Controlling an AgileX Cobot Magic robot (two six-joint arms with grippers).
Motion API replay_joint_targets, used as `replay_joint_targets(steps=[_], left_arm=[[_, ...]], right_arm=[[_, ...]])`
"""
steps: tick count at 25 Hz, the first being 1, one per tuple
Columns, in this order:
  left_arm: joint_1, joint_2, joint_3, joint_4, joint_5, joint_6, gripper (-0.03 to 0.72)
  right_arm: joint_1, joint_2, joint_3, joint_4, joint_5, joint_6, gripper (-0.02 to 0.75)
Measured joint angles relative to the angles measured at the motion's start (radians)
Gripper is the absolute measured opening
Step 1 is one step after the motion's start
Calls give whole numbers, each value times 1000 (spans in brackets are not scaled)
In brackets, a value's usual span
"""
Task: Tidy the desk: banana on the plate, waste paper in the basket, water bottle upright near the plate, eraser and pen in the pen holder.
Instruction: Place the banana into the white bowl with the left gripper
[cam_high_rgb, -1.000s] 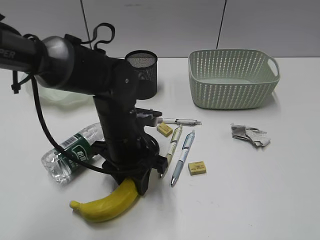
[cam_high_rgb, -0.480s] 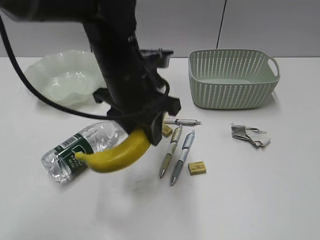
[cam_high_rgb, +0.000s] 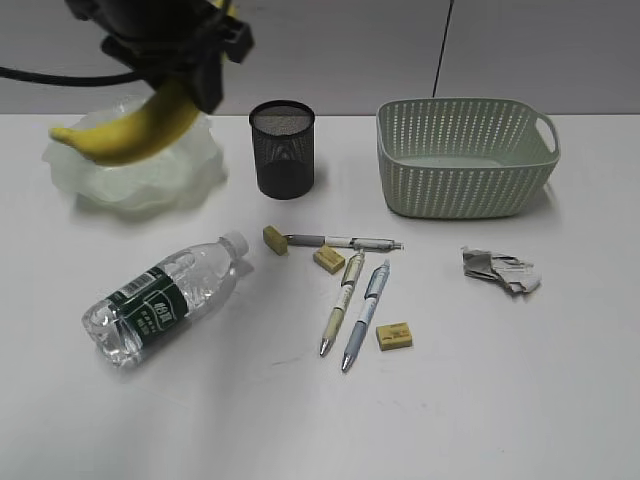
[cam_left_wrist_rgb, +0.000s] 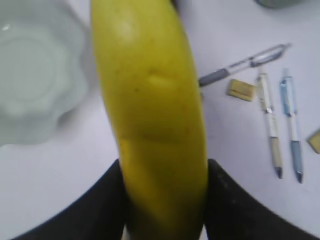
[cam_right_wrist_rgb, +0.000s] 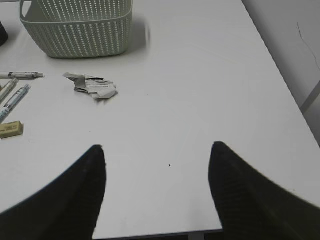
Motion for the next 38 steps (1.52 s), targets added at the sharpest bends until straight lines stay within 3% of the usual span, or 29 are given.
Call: replay_joint_targets(steps=[3, 7, 12, 24, 30, 38], left_arm=[[119, 8, 0, 12, -20, 0, 328], [258, 39, 0, 12, -178, 0, 328], [346, 132, 0, -15, -402, 0, 328], [354, 313, 0, -18, -577, 4, 328], [354, 316, 0, -17, -607, 4, 420], [354, 293, 0, -17, -550, 4, 437]], right_arm=[[0, 0, 0, 0, 0, 0, 510], [0, 0, 0, 0, 0, 0, 510], [0, 0, 0, 0, 0, 0, 510], [0, 0, 0, 0, 0, 0, 510], [0, 0, 0, 0, 0, 0, 510], [0, 0, 0, 0, 0, 0, 510]])
